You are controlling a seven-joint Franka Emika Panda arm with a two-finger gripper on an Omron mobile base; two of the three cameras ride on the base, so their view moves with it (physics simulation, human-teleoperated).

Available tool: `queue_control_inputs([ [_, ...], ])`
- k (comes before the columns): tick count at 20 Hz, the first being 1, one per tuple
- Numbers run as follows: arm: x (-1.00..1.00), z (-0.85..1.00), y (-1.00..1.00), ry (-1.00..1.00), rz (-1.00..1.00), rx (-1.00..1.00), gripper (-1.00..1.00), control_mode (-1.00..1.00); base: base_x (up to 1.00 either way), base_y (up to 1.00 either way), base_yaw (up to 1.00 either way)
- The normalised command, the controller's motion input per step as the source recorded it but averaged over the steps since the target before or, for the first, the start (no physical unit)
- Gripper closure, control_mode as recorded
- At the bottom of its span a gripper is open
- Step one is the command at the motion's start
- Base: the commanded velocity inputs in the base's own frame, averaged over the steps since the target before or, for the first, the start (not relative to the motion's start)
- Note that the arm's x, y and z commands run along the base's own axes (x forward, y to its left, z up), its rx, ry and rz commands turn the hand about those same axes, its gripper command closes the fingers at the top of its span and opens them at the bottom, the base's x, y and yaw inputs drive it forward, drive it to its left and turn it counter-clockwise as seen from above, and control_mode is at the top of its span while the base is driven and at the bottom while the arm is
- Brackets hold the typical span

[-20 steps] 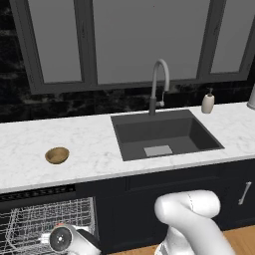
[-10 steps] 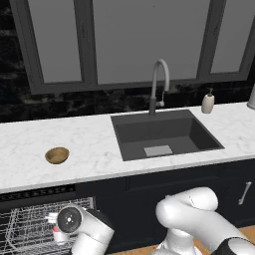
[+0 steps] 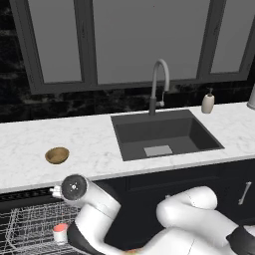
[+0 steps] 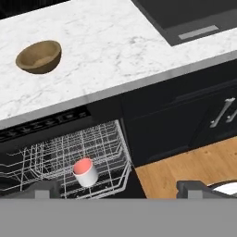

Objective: Pick up the cup and bowl from the counter, place them in the dishwasher, and close the dishwasher door.

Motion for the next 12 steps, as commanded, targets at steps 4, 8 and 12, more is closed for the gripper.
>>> queue_control_inputs([
  [4, 0.33, 0.35, -0.26, 0.12, 0.00, 0.02, -1.00, -1.00, 0.00, 0.00, 0.00],
  [8, 0.44, 0.11, -0.21, 0.05, 0.00, 0.02, -1.00, -1.00, 0.00, 0.00, 0.00],
  [12, 0.28, 0.00, -0.15, 0.06, 0.00, 0.04, -1.00, -1.00, 0.00, 0.00, 0.00],
])
